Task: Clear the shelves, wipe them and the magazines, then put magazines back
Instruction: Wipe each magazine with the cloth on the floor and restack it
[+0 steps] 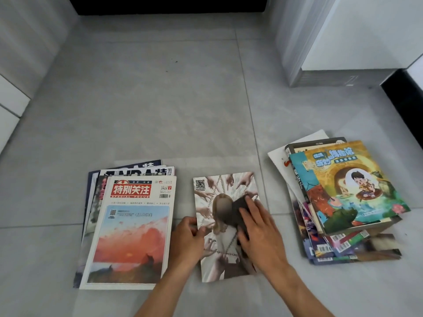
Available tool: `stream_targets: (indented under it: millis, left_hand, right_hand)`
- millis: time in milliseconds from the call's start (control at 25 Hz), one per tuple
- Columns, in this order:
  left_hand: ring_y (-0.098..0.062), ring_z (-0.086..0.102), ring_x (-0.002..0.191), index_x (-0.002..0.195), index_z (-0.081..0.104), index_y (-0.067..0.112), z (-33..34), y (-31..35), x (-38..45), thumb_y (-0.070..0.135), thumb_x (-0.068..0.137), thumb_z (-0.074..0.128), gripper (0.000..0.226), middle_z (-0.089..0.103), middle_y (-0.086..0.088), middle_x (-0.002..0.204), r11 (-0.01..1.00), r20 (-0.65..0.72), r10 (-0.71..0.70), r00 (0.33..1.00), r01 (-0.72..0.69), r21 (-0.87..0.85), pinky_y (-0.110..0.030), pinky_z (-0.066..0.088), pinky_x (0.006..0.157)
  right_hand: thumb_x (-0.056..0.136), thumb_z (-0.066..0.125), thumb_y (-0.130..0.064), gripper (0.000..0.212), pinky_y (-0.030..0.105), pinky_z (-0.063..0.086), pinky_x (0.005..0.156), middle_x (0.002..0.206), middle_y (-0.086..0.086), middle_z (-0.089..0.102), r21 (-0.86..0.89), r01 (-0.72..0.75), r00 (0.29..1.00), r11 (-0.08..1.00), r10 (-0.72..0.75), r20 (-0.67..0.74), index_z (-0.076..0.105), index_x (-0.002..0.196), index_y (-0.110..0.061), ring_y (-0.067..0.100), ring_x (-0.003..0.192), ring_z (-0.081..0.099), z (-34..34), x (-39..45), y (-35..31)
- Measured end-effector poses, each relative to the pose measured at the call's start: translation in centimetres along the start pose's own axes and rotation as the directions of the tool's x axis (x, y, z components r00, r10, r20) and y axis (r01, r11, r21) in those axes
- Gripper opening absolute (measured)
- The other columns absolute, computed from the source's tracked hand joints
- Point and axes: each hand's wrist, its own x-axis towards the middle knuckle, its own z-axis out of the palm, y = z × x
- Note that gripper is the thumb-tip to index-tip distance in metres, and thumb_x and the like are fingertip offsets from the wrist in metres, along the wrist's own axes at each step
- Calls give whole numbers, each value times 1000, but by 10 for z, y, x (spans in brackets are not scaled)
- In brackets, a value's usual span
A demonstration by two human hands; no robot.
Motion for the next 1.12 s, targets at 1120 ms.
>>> stream_targets:
  millis: [1120]
  left_hand:
    - [-12,62,69,88,54,29,-5,-9,18,30,86,73,19,64,6,70,997,109,41,993,-47,56,-27,43,62]
  right_hand:
    - [100,49,-38,59,55,30,117,159,16,30,8,-213,975,977,214,-61,39,150,-7,40,148,26,6,61,-7]
